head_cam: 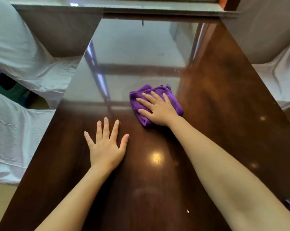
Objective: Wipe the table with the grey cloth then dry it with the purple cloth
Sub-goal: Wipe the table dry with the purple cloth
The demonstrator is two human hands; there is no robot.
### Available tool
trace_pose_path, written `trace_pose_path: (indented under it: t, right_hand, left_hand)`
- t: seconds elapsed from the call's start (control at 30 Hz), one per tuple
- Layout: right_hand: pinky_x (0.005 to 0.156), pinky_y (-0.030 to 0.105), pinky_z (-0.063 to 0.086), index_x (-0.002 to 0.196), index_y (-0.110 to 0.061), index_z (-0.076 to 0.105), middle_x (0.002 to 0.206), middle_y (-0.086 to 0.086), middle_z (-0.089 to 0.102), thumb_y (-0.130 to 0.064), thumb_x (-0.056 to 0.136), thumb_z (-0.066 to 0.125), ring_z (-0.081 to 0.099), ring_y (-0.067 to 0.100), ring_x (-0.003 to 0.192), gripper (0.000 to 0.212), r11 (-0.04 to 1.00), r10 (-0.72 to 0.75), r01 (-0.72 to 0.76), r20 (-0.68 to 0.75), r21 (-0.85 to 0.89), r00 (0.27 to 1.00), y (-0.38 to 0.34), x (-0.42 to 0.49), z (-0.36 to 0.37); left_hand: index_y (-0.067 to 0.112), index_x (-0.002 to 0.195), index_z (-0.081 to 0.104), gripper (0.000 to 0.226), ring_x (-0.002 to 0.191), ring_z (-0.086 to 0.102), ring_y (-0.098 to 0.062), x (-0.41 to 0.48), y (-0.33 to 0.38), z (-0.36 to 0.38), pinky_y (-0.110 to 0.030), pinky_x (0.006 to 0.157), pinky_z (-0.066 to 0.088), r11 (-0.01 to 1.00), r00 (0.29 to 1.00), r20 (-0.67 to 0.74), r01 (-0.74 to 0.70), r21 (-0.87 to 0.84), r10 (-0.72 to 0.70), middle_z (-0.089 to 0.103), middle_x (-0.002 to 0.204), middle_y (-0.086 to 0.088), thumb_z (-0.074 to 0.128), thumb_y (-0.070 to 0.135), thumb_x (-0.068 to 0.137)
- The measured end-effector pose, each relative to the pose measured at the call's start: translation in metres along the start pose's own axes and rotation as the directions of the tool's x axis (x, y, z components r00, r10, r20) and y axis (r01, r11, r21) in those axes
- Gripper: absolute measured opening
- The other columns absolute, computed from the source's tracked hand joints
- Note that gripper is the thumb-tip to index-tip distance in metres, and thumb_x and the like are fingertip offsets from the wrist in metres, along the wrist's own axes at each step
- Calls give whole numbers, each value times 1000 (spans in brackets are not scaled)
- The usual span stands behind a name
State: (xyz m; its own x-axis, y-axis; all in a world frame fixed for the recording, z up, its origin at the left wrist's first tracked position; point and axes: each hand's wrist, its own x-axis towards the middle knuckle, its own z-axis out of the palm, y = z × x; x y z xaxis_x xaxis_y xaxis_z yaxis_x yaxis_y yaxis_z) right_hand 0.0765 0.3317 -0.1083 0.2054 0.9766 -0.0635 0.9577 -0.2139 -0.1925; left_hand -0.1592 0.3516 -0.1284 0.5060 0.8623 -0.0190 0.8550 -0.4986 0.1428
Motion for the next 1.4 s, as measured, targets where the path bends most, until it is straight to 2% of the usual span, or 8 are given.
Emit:
trace_pose_path:
  t: [0.2,0.4,0.67,0.87,1.0,1.13,1.27,1.4]
  right_hand:
    - [116,52,-3,142,-46,14,158,-10,11,-63,90,21,3,17,145,55,994,110,-110,-38,0,993,35,-75,0]
    - [115,52,-1,142,-44,16,157,-9,15,-59,91,24,5,20,145,54,985,173,-173,-79,5,982,44,-159,9]
    - [116,50,-1,143,-42,13,158,-10,12,-63,87,13,1,18,145,60,979,204,-204,-40,-2,978,-1,-286,20]
    - [117,50,-2,141,-50,-2,155,-15,3,-66,88,10,-2,17,145,57,986,164,-163,-43,27,986,-44,-378,42]
    - [115,47,-7,139,-53,-3,154,-19,-4,-69,84,12,-12,12,143,59,987,158,-157,-45,24,986,-22,-362,33]
    - [114,55,0,141,-48,14,158,-10,10,-64,87,26,3,19,145,57,969,247,-245,-74,28,966,7,-304,22]
    - [112,60,-2,141,-46,14,159,-9,8,-65,87,23,1,24,145,59,964,267,-267,-50,21,962,10,-239,20]
    - [111,60,-6,142,-44,12,159,-9,6,-66,87,20,-2,25,145,60,981,196,-196,-59,3,979,-17,-190,26]
  left_hand:
    - [37,143,1,67,145,-8,-19,-6,-1,-1,-56,113,-8,1000,1000,10,-9,-13,10,-2,158,0,8,66,84]
    - [31,145,2,67,145,-6,-19,-55,-3,0,-48,117,-4,999,999,-5,-48,-1,48,0,158,-2,5,62,85]
    - [29,144,1,65,144,-5,-17,-141,1,-3,-44,118,-3,998,998,11,-67,2,67,0,157,-2,2,60,87]
    - [29,144,5,64,144,-2,-14,-175,-8,-2,-43,117,-1,999,999,-14,-47,-8,47,4,157,1,9,58,87]
    - [32,144,7,61,145,-2,-16,-176,-12,-1,-46,117,-3,1000,1000,-21,1,2,-1,4,158,-1,17,57,90]
    - [34,144,6,60,145,-2,-18,-175,-12,1,-45,117,-3,1000,1000,-27,9,19,-8,5,158,-2,15,58,89]
    - [34,144,6,57,145,-1,-18,-174,-14,4,-47,117,-1,1000,999,-43,-3,19,4,6,158,-2,11,55,91]
    - [34,144,8,57,145,0,-18,-174,-15,6,-46,117,-2,1000,998,-62,0,-15,-1,8,158,-1,5,52,90]
